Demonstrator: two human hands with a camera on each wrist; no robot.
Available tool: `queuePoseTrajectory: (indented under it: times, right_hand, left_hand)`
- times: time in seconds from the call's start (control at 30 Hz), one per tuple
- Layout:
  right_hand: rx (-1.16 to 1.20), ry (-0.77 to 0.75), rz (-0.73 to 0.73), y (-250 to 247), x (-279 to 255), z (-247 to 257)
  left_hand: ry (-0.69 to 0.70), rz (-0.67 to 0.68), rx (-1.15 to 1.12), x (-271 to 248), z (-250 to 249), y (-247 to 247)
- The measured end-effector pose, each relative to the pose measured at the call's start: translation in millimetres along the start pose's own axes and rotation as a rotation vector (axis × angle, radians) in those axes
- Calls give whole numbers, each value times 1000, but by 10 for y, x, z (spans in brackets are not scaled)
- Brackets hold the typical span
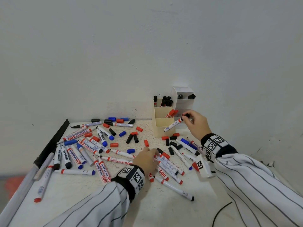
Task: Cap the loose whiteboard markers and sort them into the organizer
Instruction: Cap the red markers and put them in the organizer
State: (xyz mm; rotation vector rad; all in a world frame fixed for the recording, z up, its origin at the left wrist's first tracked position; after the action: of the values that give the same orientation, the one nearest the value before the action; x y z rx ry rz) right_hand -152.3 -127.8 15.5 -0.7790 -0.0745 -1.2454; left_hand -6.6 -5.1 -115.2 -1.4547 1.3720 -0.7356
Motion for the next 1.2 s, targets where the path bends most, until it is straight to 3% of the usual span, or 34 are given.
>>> queuePoseTrajectory:
  times: [0.1,0.17,0.33,0.67,0.83,1.0,1.2]
  right_hand:
    - [-20,-5,20,25,-39,-5]
    - [-38,-15,27,26,-57,1]
    - [-13,-7,11,-40,-51,-25]
    - [-38,-64,-35,-118,131,52]
    - [-48,-112,-100,-154,292,140]
    - [-19,-116,-126,-20,485,174]
    - [-36,-122,-109,296,793,285]
  left_hand:
    - [253,34,119,-7,-338,92]
    - [302,15,202,0,-415,115]
    - [242,-91,346,86,-338,39]
    - [190,53,563,321,-221,28]
    - [191,-5,519,346,-172,-34]
    - [156,-153,454,298,-57,-331]
    - [35,-241,73,260,326,-743]
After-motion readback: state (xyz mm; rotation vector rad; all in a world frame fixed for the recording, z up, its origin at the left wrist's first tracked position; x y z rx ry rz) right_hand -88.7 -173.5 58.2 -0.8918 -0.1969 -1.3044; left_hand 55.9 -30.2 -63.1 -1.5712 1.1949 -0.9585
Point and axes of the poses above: each hand's wrist, its own x-axis towards the middle knuckle, its own y-axis out of the palm, z = x × y, the point moved 9 cm from there along x, towards the middle knuckle, and after that the axes turned 10 degrees about x, right-handed, at the moved point
